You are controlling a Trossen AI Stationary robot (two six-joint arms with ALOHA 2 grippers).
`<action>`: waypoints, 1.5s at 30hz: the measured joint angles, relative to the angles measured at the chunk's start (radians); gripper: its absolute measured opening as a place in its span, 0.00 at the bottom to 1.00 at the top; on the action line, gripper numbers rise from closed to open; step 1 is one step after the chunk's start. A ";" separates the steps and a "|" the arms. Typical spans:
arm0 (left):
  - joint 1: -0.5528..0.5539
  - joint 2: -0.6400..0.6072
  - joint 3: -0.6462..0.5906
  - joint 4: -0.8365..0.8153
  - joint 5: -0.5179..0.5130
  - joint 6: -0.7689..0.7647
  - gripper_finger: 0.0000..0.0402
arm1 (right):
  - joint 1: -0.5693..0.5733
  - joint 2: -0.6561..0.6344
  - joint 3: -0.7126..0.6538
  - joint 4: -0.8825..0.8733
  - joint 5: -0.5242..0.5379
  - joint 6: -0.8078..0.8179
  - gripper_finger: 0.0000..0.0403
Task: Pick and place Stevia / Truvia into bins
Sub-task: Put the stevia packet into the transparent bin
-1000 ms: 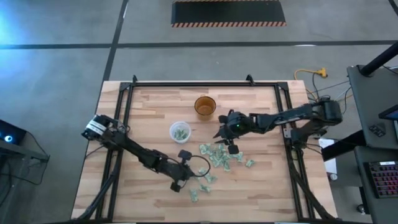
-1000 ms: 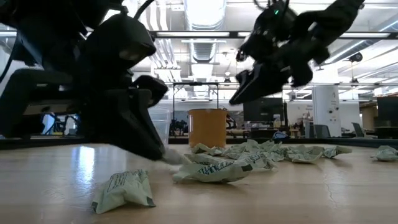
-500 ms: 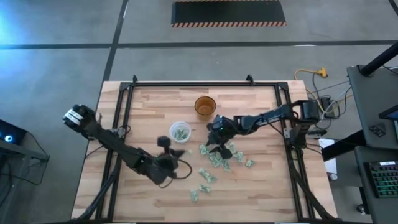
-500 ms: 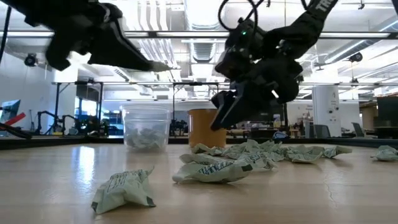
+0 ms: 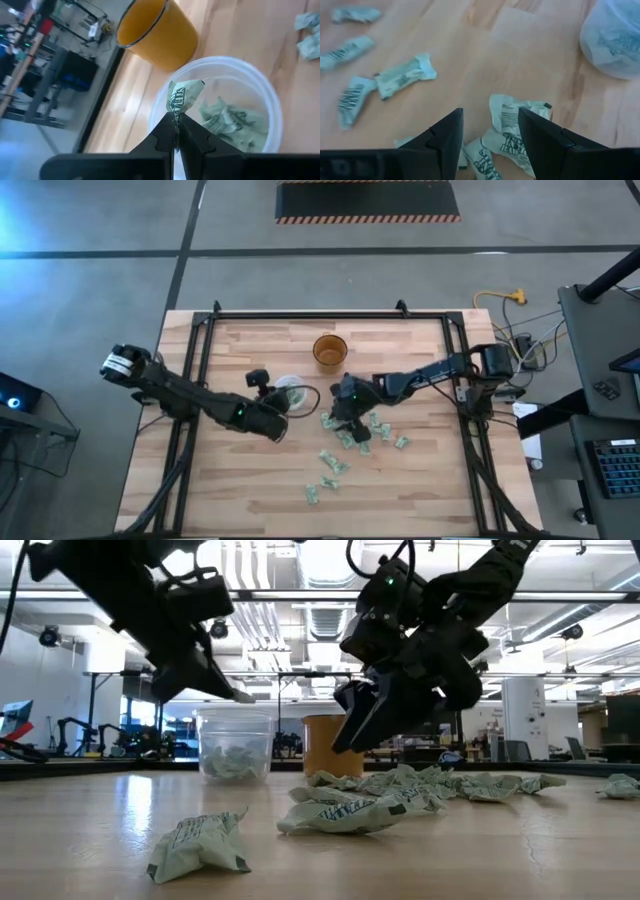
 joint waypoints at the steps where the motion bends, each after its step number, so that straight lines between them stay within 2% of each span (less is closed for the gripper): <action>1: 0.001 0.000 0.000 -0.001 0.008 -0.001 0.00 | 0.008 0.000 0.000 -0.001 0.026 -0.008 0.45; 6: -0.008 -0.009 0.000 0.001 0.011 -0.002 0.04 | 0.018 -0.004 0.006 0.003 0.055 -0.019 0.44; 15: -0.043 -0.022 0.009 0.005 0.024 -0.004 0.37 | 0.026 0.003 0.013 0.015 0.056 -0.010 0.44; 21: -0.064 -0.034 0.010 0.002 0.024 -0.003 0.49 | 0.044 0.060 0.012 0.068 0.059 -0.032 0.44; 27: -0.086 -0.076 0.010 -0.005 0.023 -0.028 0.51 | 0.043 0.065 0.032 0.050 0.137 -0.025 0.44; 35: -0.146 -0.147 0.009 -0.002 0.023 -0.053 0.51 | 0.045 0.090 0.032 0.052 0.134 -0.021 0.44; 41: -0.200 -0.199 0.009 0.001 0.023 -0.054 0.51 | 0.045 0.146 0.085 0.043 0.133 -0.020 0.44; 45: -0.231 -0.217 0.008 0.007 0.022 -0.056 0.51 | 0.045 0.163 0.131 -0.036 0.128 -0.020 0.38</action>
